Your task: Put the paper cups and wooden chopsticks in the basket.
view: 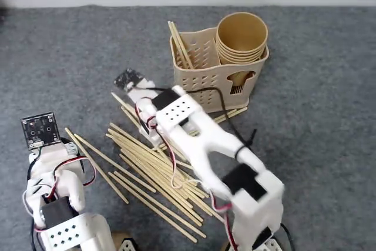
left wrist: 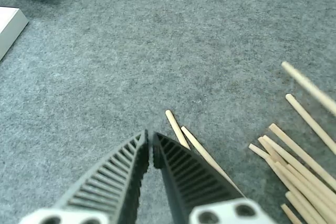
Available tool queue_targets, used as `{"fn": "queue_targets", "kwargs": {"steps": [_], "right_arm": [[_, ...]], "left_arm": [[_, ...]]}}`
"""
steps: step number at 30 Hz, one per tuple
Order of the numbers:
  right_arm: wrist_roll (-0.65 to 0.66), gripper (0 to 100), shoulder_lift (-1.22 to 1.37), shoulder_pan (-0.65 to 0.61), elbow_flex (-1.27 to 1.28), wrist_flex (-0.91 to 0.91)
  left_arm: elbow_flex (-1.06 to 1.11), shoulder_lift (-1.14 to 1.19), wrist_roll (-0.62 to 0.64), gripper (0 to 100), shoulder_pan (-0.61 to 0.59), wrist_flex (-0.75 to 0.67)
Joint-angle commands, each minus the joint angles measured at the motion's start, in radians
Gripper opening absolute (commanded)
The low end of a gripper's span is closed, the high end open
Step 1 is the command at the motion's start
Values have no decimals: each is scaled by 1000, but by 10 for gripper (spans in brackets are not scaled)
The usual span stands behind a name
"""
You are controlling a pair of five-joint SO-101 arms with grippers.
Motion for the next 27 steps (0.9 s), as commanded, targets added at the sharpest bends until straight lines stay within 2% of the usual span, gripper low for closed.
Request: {"fn": "queue_targets", "kwargs": {"steps": [1,7,12,19,24,27], "right_arm": [[14,9,-200,-5,-58,85],[8,9,-450,-5,-58,157],[8,9,-651,2,-57,130],[8,9,-811,30,-52,-44],[6,9,-819,127,-37,-220],[6,9,-829,183,55,-367]], "left_arm": [[-28,-12,9,13,-3,-25],[-28,-12,9,13,-3,-25],[-28,-12,9,13,-3,-25],[-28,-12,9,13,-3,-25],[-27,-12,9,13,-3,-25],[-27,-12,9,13,-3,-25]]}}
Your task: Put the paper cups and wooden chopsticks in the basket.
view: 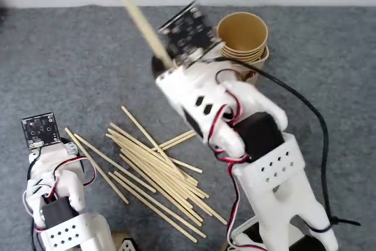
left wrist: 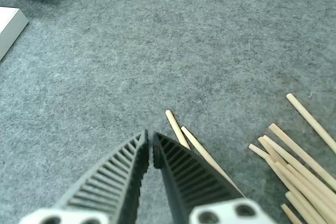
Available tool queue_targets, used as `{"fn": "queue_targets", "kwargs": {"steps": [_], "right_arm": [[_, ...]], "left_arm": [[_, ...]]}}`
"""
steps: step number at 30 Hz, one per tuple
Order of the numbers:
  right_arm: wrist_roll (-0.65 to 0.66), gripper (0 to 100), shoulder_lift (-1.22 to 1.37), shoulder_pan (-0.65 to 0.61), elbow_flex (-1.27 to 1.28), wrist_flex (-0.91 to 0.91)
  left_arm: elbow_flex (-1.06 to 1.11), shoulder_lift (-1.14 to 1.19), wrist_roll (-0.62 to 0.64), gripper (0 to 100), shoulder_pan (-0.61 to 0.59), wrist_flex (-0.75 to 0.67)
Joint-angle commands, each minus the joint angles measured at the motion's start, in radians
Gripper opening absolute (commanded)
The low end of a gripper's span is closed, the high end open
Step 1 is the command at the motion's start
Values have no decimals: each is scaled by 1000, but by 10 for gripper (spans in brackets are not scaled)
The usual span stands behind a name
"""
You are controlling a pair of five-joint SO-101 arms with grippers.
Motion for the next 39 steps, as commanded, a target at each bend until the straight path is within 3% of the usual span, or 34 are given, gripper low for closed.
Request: {"fn": "queue_targets", "kwargs": {"steps": [1,9,13,25,31,39], "right_arm": [[3,9,-51,70,77,-194],[3,9,-48,176,396,-757],[3,9,-39,188,508,-951],[2,9,-38,197,631,-1228],[2,9,-31,193,588,-1251],[3,9,171,206,563,-1391]], "left_arm": [[-27,-12,9,13,-3,-25],[-27,-12,9,13,-3,-25],[-27,-12,9,13,-3,-25],[-27,-12,9,13,-3,-25],[-27,-12,9,13,-3,-25],[-27,-12,9,13,-3,-25]]}}
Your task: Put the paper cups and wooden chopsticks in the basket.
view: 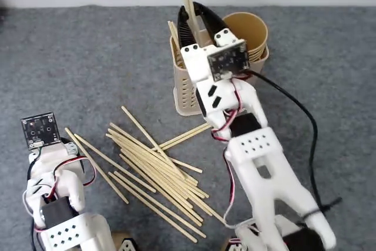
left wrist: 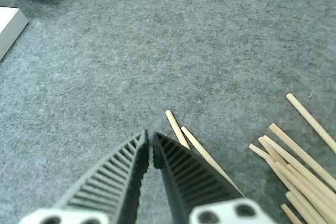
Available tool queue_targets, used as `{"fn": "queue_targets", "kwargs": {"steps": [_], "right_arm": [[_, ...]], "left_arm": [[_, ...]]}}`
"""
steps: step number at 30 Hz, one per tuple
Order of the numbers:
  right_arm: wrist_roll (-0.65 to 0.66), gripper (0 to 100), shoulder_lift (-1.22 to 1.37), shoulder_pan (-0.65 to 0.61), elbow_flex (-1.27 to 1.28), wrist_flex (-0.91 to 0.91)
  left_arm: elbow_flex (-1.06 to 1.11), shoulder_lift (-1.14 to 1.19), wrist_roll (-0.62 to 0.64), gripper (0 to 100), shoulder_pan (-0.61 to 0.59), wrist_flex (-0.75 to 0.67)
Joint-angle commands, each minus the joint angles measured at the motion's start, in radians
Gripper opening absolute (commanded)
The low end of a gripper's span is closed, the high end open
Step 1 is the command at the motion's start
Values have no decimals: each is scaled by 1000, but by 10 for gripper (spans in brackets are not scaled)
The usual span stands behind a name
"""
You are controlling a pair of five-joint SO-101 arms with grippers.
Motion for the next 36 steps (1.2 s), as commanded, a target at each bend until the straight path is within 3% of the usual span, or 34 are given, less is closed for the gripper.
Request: {"fn": "queue_targets", "kwargs": {"steps": [1,6,12,17,21,25,29,36], "right_arm": [[3,9,84,27,-86,-97],[3,18,148,44,-41,-111],[3,148,77,44,63,-110],[3,150,-38,39,104,-62],[-61,151,-140,38,61,211],[-169,151,-237,36,-38,596],[-196,151,-292,-38,-137,949],[-196,151,-294,-170,-169,1237]], "left_arm": [[-27,-12,9,13,-3,-25],[-27,-12,9,13,-3,-25],[-27,-12,9,13,-2,-25],[-27,-12,9,13,-2,-25],[-27,-12,9,13,-2,-25],[-27,-12,9,13,-2,-25],[-27,-12,9,13,-3,-25],[-28,-12,9,13,-8,-34]]}}
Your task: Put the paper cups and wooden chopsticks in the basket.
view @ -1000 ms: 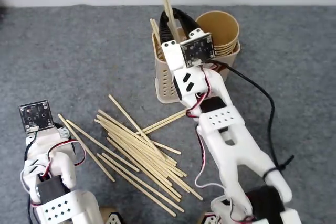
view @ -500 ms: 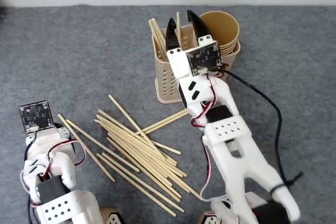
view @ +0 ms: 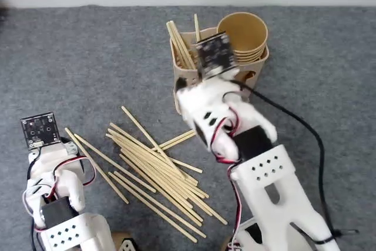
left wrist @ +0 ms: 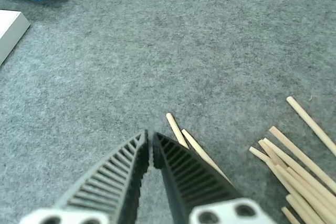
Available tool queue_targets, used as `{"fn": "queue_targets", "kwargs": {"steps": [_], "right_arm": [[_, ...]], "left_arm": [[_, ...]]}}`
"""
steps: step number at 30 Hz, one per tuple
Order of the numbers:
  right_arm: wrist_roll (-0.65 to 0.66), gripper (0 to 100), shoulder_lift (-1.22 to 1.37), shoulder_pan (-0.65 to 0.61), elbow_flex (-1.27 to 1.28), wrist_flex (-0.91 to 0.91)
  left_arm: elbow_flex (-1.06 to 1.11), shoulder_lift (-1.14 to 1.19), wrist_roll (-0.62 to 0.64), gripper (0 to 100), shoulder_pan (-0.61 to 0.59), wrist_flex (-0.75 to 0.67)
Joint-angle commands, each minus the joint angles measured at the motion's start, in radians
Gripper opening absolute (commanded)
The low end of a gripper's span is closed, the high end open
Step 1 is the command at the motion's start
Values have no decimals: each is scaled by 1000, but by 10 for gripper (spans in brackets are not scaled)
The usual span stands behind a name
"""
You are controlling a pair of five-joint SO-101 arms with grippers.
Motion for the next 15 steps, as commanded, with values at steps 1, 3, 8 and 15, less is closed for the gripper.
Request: {"fn": "queue_targets", "kwargs": {"steps": [1,3,8,15], "right_arm": [[-11,151,-30,-53,-55,81],[-11,151,-7,-77,-48,101],[-11,154,150,-159,-43,140],[-11,154,458,-222,-158,143]], "left_arm": [[-28,-12,9,13,-8,-21],[-28,-12,9,13,-8,-20],[-28,-12,9,13,-8,-20],[-27,-12,9,13,-8,-18]]}}
